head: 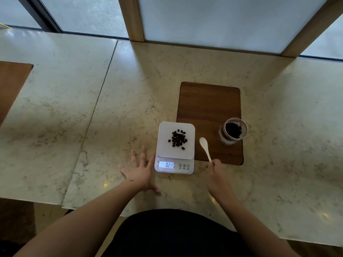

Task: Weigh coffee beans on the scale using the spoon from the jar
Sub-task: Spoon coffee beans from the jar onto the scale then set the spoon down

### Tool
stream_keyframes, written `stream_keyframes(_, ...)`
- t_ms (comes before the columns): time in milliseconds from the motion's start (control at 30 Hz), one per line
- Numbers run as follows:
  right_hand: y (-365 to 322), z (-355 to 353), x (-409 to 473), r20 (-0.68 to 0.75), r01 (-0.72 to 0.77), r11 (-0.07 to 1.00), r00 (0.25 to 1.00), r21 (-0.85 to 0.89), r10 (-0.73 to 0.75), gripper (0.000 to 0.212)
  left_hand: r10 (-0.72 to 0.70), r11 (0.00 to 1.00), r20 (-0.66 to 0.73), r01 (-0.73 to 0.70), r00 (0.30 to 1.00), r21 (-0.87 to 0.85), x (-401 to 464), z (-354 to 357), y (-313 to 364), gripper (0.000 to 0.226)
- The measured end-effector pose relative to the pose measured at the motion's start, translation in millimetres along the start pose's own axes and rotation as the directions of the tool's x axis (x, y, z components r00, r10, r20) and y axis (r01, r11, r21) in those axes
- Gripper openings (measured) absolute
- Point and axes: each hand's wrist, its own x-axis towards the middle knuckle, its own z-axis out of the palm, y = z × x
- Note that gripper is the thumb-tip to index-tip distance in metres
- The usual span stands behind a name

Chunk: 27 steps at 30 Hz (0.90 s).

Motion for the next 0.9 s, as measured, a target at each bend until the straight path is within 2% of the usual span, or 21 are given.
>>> stream_keyframes(133, 20.5, 8.5, -19.9, 0.015, -0.140, 0.986, 0.990, 0.086, 0.139, 0.028, -0.002, 1.000, -0.011, 0.002, 1.000, -0.011, 0.6, -5.5, -1.0, 0.161)
stream_keyframes(400, 22.6, 16.2, -21.0, 0.091, -0.133, 0.989, 0.988, 0.065, 0.127, 0.032, 0.003, 1.000, -0.021, -0.003, 1.000, -0.005, -4.2, -8.9, -0.4, 0.159)
stream_keyframes(600, 26.4, 12.8, -4.5, 0.076, -0.146, 0.984, 0.987, 0.099, 0.139, 0.039, 0.000, 1.000, -0.020, 0.000, 1.000, -0.002, -7.8, -8.7, 0.9, 0.160)
stream_keyframes(900, 59.2, -16.5, 26.1, -0.029, -0.327, 0.942, 0.944, 0.069, 0.330, 0.034, 0.013, 1.000, -0.038, -0.014, 0.999, -0.022, 0.9, -3.3, -6.5, 0.163)
